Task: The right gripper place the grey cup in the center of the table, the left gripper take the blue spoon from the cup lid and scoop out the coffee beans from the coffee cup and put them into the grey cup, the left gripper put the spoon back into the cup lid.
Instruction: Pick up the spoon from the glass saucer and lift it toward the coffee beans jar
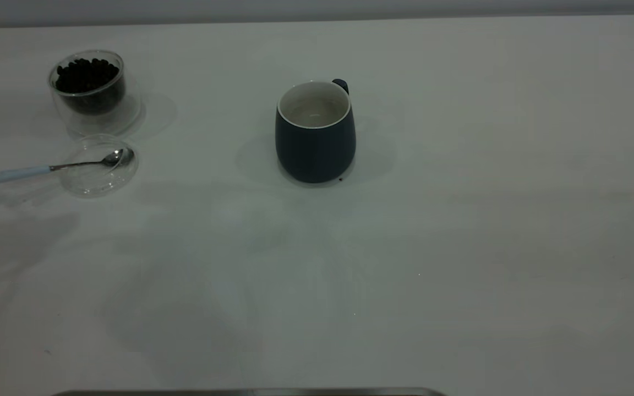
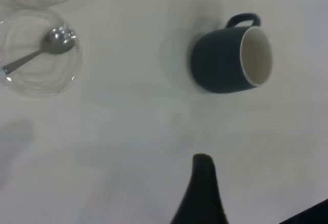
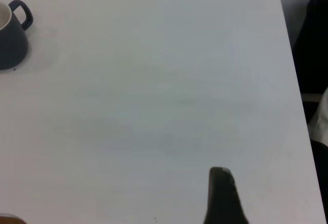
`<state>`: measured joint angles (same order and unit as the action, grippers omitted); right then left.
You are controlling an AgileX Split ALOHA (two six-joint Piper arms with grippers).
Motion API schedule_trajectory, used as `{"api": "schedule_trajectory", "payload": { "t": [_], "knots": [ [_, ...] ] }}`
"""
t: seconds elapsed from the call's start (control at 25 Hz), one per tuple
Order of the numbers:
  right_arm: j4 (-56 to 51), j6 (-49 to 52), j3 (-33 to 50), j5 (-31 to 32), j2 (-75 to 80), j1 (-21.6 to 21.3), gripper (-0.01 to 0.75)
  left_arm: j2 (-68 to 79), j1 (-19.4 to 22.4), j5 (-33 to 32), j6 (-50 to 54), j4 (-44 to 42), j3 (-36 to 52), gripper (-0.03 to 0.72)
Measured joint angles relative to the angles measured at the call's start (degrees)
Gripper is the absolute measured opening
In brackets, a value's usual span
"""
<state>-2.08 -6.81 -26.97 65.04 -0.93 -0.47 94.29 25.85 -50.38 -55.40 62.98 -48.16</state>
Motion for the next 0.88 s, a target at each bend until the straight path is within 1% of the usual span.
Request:
{"api": "schedule_trajectory", "payload": {
  "t": [0.08, 0.28, 0.44, 0.68, 0.88],
  "knots": [
    [0.0, 0.0, 0.0, 0.0, 0.0, 0.0, 0.460, 4.1, 3.2, -1.1, -3.0, 2.0, -0.4, 0.708],
    [0.0, 0.0, 0.0, 0.0, 0.0, 0.0, 0.460, 14.1, 10.2, -0.8, -10.2, 3.6, -0.9, 0.709],
    [0.0, 0.0, 0.0, 0.0, 0.0, 0.0, 0.460, 20.4, 14.3, -0.8, -14.0, 3.6, -2.1, 0.709],
    [0.0, 0.0, 0.0, 0.0, 0.0, 0.0, 0.460, 29.0, 14.9, 0.3, -17.3, 1.1, -7.8, 0.704],
    [0.0, 0.0, 0.0, 0.0, 0.0, 0.0, 0.460, 37.5, 14.9, -2.2, -17.6, 1.8, -13.6, 0.700]
  ]
}}
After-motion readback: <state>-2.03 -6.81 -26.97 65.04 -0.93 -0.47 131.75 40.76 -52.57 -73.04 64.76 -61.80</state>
